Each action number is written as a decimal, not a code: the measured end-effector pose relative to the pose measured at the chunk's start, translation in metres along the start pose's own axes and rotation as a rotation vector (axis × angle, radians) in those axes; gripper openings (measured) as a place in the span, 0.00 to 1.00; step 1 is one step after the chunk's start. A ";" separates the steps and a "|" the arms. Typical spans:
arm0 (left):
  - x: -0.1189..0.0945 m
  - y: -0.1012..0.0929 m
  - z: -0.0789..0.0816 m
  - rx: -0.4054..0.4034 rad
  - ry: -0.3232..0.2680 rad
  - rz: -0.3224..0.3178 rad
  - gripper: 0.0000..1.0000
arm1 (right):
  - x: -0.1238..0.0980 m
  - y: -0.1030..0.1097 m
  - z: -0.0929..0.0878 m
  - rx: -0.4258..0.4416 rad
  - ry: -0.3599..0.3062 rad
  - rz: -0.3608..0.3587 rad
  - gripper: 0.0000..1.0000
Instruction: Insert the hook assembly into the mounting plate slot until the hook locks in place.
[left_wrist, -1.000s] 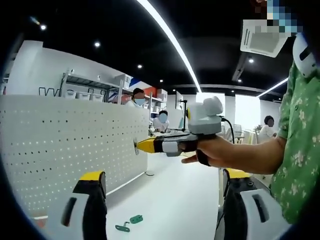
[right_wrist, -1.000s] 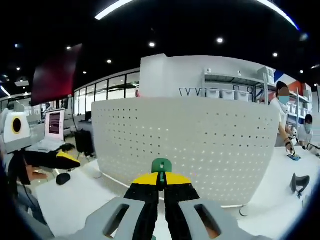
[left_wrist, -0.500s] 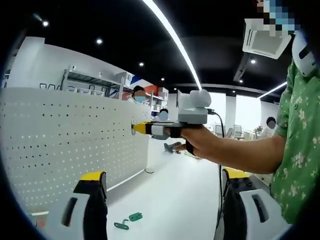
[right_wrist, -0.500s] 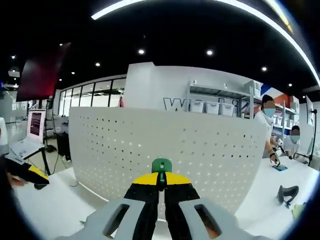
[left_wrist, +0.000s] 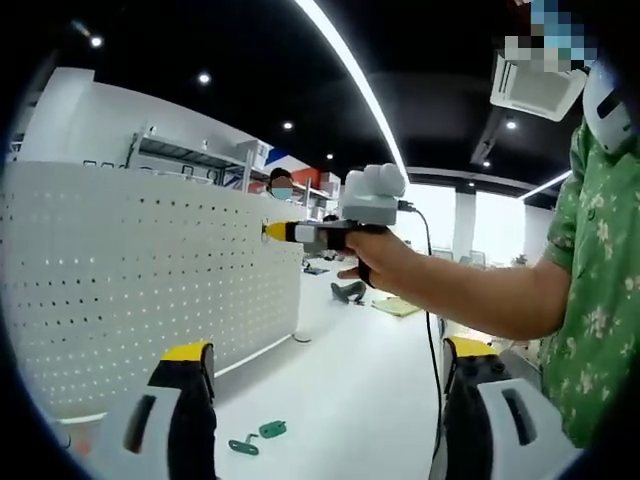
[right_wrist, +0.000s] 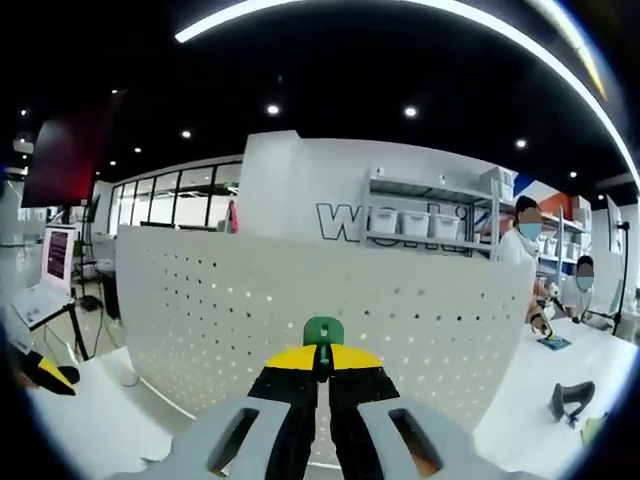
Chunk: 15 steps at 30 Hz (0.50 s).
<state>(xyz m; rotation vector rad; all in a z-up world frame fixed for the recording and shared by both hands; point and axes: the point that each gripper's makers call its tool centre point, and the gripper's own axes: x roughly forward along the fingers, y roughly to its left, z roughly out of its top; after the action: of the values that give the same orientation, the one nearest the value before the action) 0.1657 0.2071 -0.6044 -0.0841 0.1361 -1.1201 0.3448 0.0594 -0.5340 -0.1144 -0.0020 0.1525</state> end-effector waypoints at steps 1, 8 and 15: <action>0.000 0.000 0.000 -0.001 0.000 0.001 0.97 | 0.002 -0.001 0.001 -0.001 -0.002 -0.002 0.01; 0.000 0.004 -0.004 -0.011 0.008 0.008 0.97 | 0.018 -0.009 0.006 -0.003 -0.009 -0.011 0.01; 0.001 0.007 -0.008 -0.019 0.014 0.010 0.96 | 0.030 -0.014 0.014 0.001 -0.020 -0.018 0.01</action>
<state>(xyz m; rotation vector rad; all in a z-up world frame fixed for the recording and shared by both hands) 0.1717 0.2091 -0.6129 -0.0925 0.1592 -1.1098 0.3769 0.0522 -0.5185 -0.1123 -0.0232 0.1355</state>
